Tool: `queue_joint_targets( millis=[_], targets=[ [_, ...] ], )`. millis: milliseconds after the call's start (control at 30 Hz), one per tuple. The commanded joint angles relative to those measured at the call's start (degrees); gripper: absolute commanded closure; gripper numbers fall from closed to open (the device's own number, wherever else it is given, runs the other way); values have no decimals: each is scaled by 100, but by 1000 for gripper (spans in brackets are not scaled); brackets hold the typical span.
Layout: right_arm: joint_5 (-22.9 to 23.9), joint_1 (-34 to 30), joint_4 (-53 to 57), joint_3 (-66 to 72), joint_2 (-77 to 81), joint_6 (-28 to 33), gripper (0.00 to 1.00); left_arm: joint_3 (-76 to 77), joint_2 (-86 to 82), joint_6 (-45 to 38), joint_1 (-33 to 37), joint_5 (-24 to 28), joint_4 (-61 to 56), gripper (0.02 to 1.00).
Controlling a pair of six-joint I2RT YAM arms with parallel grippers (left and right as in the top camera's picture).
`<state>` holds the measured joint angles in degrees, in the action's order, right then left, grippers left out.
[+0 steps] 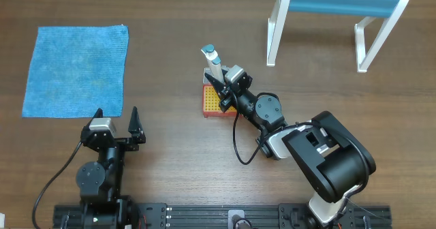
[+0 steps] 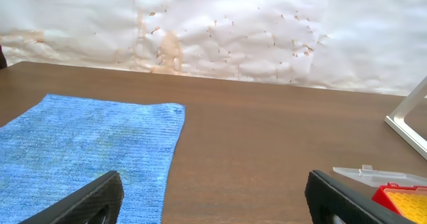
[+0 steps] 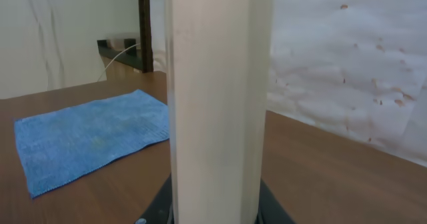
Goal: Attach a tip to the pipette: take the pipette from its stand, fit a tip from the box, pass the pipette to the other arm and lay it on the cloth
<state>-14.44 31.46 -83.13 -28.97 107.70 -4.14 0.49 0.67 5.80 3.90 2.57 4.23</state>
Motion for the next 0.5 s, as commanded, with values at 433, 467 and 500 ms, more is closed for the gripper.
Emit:
queue_joint_targets(
  millis=[433, 467, 500],
  targets=[
    [-188, -63, 52, -216, 162, -4, 917, -17, -31, -74, -17, -46, 28, 134],
    [-188, -66, 52, -216, 162, -4, 917, -17, -31, -74, -17, -44, 28, 137],
    [-164, -70, 52, -216, 162, -2, 919, -17, -31, -74, -17, -44, 28, 137]
  ],
)
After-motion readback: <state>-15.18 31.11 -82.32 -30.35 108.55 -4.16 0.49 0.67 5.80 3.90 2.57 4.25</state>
